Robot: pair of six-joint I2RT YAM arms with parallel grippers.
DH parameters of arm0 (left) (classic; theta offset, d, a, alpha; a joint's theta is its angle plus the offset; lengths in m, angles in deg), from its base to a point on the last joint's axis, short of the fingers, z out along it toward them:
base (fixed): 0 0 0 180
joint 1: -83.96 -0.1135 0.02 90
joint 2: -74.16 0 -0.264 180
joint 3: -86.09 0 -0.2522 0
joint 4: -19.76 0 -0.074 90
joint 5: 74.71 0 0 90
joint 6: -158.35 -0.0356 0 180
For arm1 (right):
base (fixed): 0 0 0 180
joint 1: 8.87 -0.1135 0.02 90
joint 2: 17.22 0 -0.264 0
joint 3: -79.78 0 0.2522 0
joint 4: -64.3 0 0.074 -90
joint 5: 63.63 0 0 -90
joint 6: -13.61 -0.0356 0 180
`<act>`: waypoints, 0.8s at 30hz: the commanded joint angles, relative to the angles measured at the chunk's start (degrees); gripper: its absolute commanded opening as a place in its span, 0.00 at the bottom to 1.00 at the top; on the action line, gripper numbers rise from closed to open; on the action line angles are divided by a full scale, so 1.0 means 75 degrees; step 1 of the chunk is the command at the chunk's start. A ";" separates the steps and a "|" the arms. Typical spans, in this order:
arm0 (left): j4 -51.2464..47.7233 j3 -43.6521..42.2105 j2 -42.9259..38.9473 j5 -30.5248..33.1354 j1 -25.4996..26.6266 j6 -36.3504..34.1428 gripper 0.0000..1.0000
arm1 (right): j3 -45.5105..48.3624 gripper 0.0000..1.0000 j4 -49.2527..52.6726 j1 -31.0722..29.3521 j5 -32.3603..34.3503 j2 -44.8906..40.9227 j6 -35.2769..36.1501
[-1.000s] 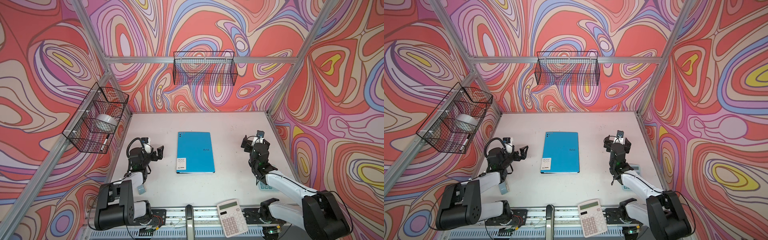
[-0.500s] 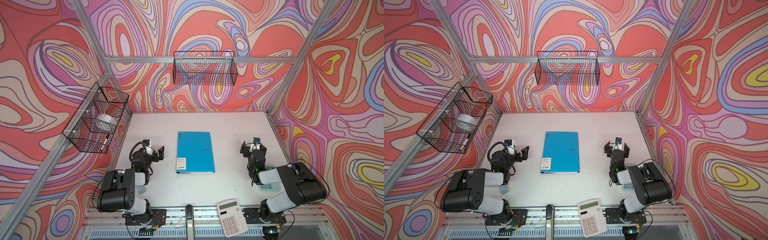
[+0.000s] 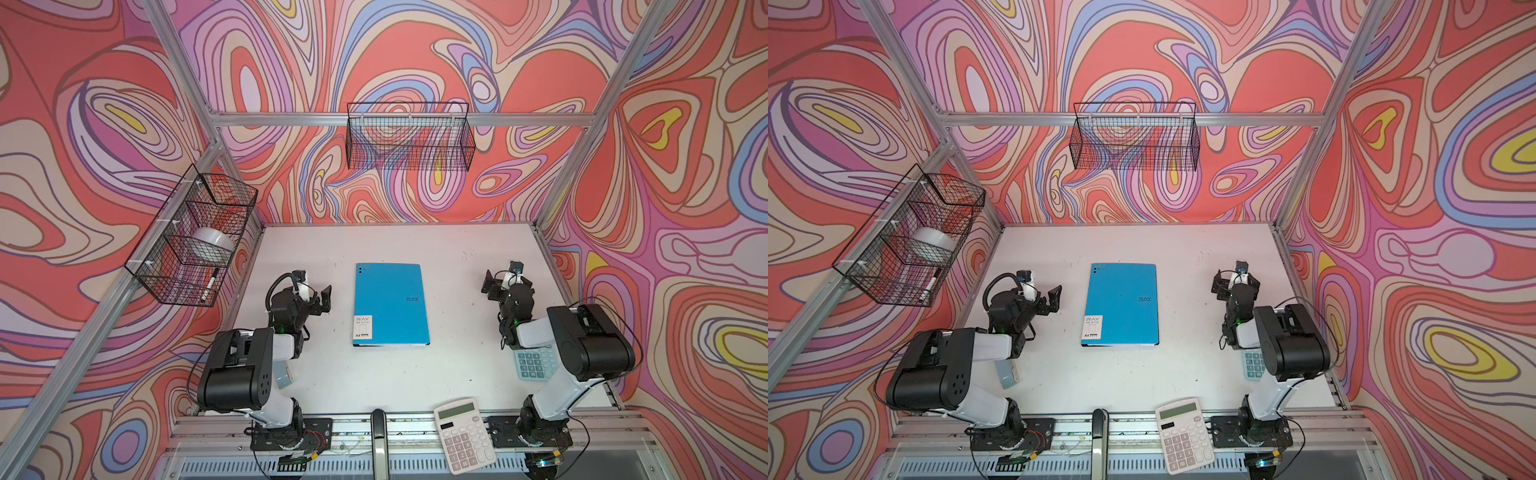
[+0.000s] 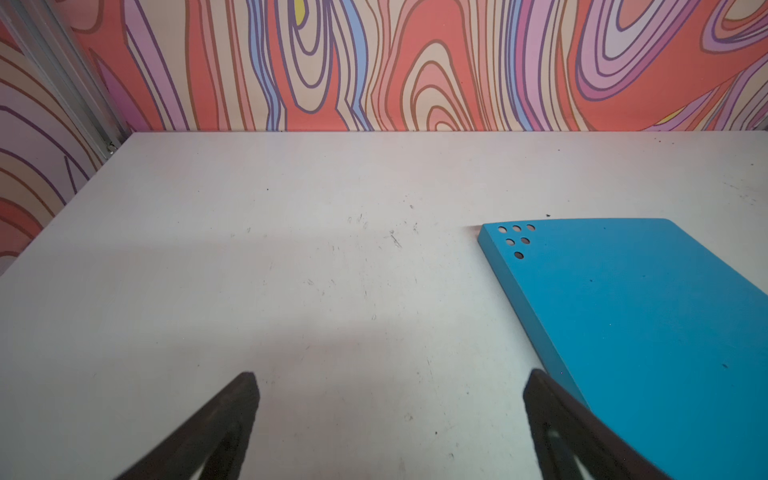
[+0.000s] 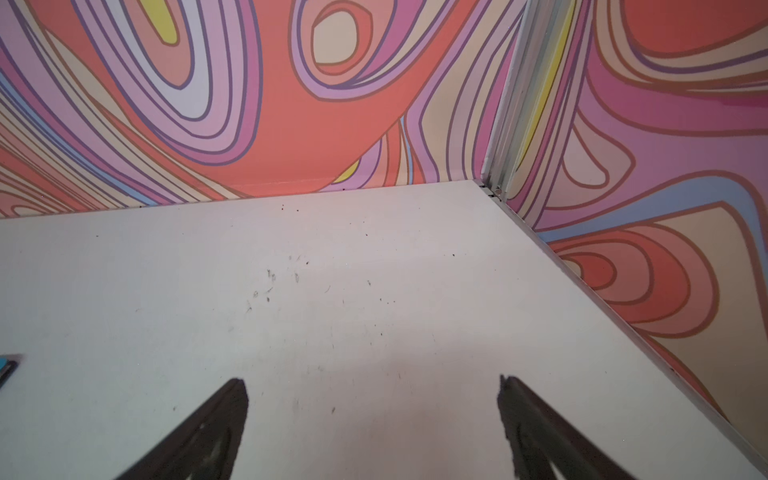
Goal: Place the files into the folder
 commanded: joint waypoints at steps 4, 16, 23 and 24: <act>-0.0248 -0.0031 -0.0037 0.0141 0.0022 -0.0076 1.00 | -0.0022 0.99 0.0799 0.0188 -0.0649 -0.0014 -0.0211; -0.0134 -0.0060 -0.0015 0.0148 0.0016 -0.0078 1.00 | 0.0015 0.98 0.0749 0.0192 -0.0647 -0.0035 -0.0184; -0.0146 -0.0030 0.0007 0.0143 0.0028 -0.0099 1.00 | 0.0011 0.99 0.0749 0.0195 -0.0652 -0.0026 -0.0187; -0.0185 -0.0024 -0.0003 0.0177 0.0050 -0.0114 1.00 | 0.0015 0.98 0.0749 0.0194 -0.0644 -0.0026 -0.0190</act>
